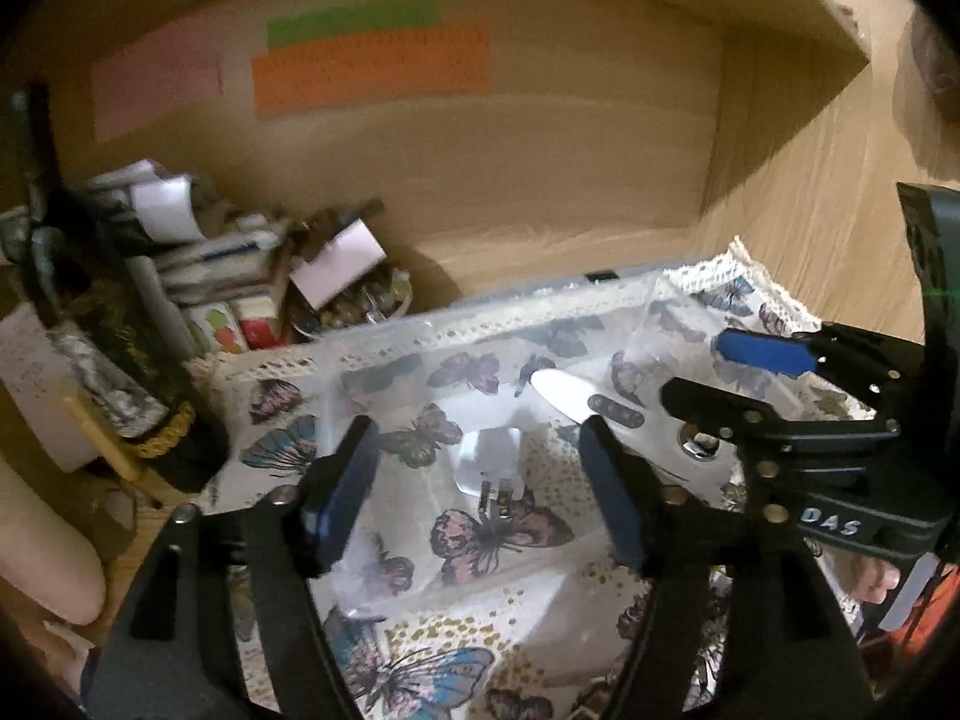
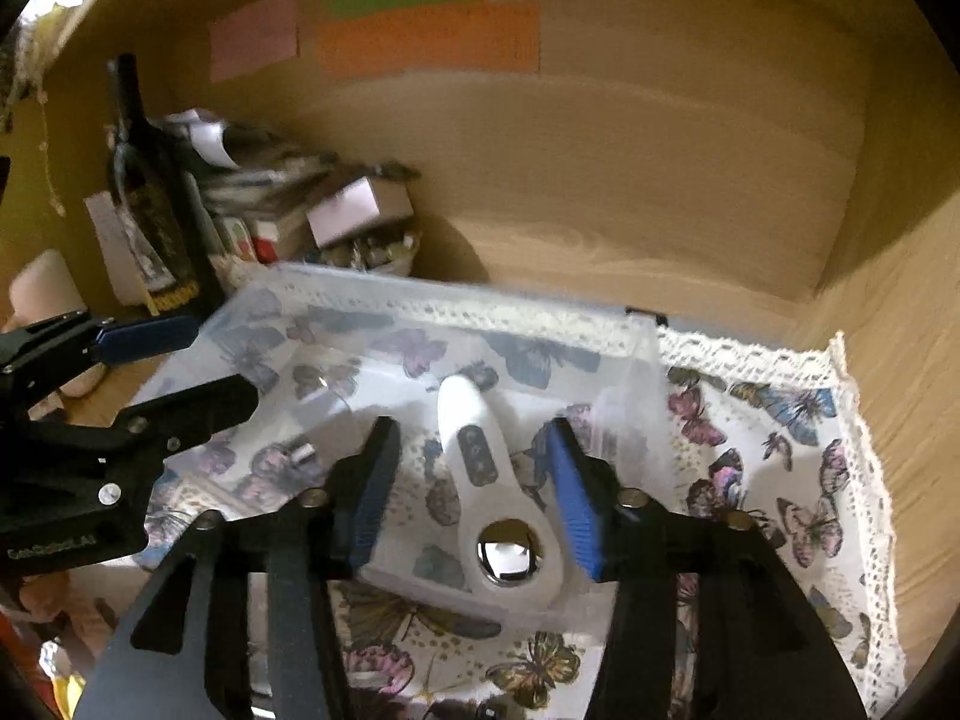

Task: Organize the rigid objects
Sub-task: 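Lower the white device into the box and open the right tool while the left tool releases the cube, then grasp the black-and-gold bottle with the left tool while the right tool grasps a small black clip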

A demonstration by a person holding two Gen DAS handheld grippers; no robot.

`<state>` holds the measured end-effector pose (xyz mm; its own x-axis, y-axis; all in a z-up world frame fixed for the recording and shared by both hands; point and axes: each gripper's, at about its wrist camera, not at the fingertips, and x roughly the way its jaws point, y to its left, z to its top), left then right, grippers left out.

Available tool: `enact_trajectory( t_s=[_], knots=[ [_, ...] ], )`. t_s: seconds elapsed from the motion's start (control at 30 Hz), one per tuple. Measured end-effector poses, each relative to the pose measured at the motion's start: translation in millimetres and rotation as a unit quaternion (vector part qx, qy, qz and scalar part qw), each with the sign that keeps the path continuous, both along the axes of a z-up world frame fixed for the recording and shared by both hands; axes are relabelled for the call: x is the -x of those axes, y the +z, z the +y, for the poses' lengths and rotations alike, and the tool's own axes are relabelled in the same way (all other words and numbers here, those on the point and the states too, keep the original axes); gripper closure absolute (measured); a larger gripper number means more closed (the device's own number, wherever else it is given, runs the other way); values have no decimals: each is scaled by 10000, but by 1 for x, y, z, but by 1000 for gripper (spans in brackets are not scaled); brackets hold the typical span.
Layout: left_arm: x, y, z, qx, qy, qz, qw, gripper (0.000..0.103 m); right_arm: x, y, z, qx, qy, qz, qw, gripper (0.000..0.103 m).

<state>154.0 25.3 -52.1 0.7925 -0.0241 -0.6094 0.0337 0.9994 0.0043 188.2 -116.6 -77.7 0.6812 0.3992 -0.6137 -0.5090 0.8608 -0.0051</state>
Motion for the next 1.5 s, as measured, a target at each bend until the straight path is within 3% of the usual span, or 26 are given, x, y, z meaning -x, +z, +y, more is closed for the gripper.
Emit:
enact_trajectory(
  t_s=[0.2, 0.33, 0.5, 0.7, 0.83, 1.07, 1.33, 1.5],
  knots=[
    [36, 10, 1, -146, 98, -265, 9995, 12, 38, 23, -18, -164, -7, -470, 9988, 34],
    [54, -5, 1, -180, 20, -55, 9998, 12, 55, 23, -31, -159, -74, -564, 9983, 31],
    [68, -36, 0, -179, -140, 447, 9987, 13, 66, 6, -51, -103, -268, -333, 9990, 31],
    [83, -67, -8, -147, -410, 896, 9950, 28, 68, -27, -75, 7, -665, 211, 9976, 31],
    [90, -80, -9, -105, -586, 1150, 9916, 31, 70, -42, -84, -5, -817, 511, 9953, 31],
    [99, -83, -6, -26, -704, 1137, 9910, 33, 70, -57, -79, 69, -720, 786, 9943, 31],
    [93, -85, 10, 39, -330, 1087, 9935, 47, 56, -64, -55, 376, -384, 863, 9948, 32],
    [90, -83, 15, 141, -357, 1148, 9926, 54, 51, -69, -41, 594, -75, 912, 9940, 42]
  ],
)
